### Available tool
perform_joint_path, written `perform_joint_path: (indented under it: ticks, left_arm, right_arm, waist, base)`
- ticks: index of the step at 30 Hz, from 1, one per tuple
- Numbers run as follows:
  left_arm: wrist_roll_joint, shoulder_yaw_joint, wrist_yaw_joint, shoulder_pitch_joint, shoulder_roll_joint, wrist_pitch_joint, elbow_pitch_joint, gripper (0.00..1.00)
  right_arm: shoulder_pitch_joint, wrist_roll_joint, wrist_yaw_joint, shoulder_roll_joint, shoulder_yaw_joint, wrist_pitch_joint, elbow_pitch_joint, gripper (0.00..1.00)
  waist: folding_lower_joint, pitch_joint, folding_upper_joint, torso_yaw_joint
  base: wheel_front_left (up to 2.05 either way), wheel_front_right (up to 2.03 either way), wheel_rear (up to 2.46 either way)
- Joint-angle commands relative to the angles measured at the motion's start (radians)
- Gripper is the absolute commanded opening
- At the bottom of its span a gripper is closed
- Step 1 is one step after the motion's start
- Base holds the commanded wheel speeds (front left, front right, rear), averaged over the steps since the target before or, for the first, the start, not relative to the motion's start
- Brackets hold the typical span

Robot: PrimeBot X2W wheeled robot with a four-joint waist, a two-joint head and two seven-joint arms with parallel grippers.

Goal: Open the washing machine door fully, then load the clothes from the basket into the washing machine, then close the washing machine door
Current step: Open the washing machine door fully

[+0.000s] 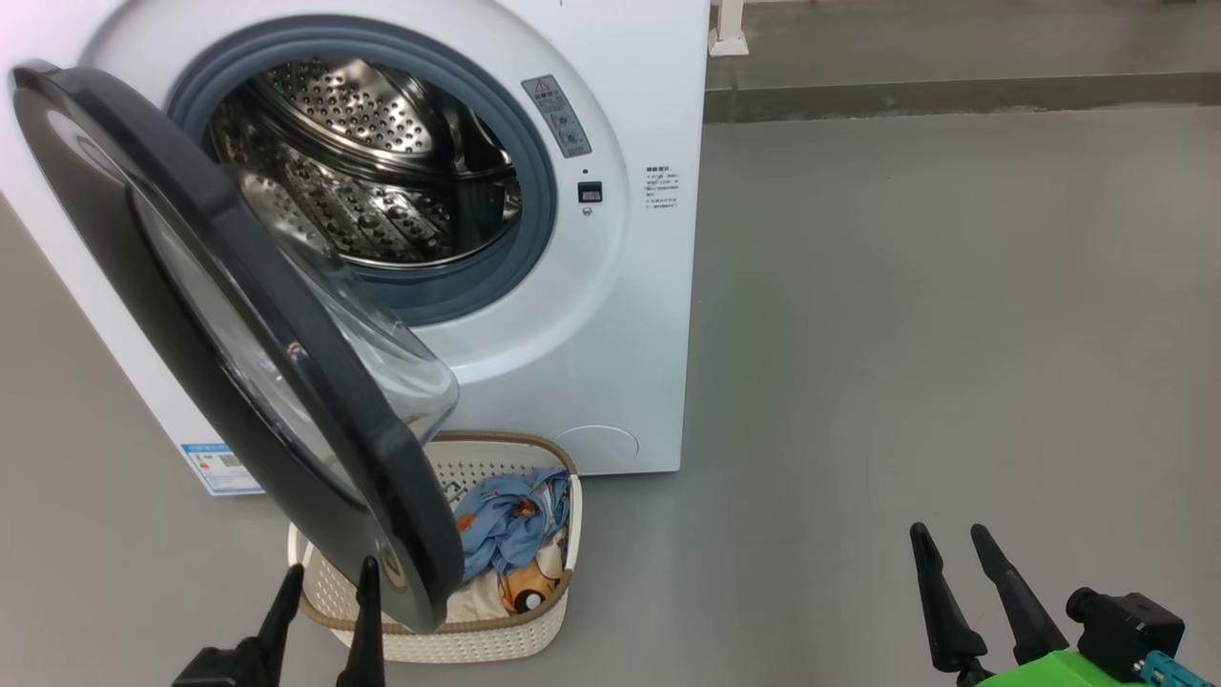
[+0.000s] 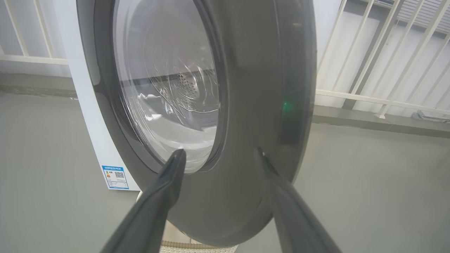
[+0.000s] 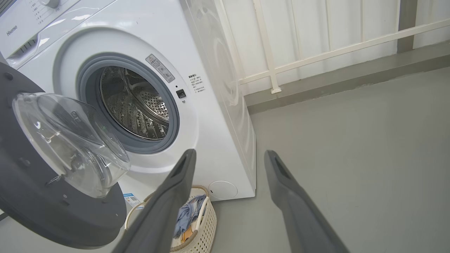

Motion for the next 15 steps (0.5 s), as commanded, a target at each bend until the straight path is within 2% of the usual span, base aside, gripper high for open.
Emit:
perform_joint_path:
  ticks: [1,15]
  left_arm:
    - [0.007,0.033,-0.002,-0.045,0.01,-0.007,-0.018,1.0]
    - [0.005,0.03,0.004,-0.043,0.01,-0.007,-0.018,1.0]
  right_arm:
    - [-0.034,0.007,0.002,-0.003,0.028,-0.013,-0.02,1.0]
    - [-0.036,-0.002,0.002,-0.003,0.034,-0.015,-0.009,1.0]
  waist:
    - [0.0,-0.001,-0.0001,0.0]
    - [0.0,0.0,-0.0001,-0.002]
  base:
    - [0.0,0.0,0.0]
    - [0.0,0.0,0.0]
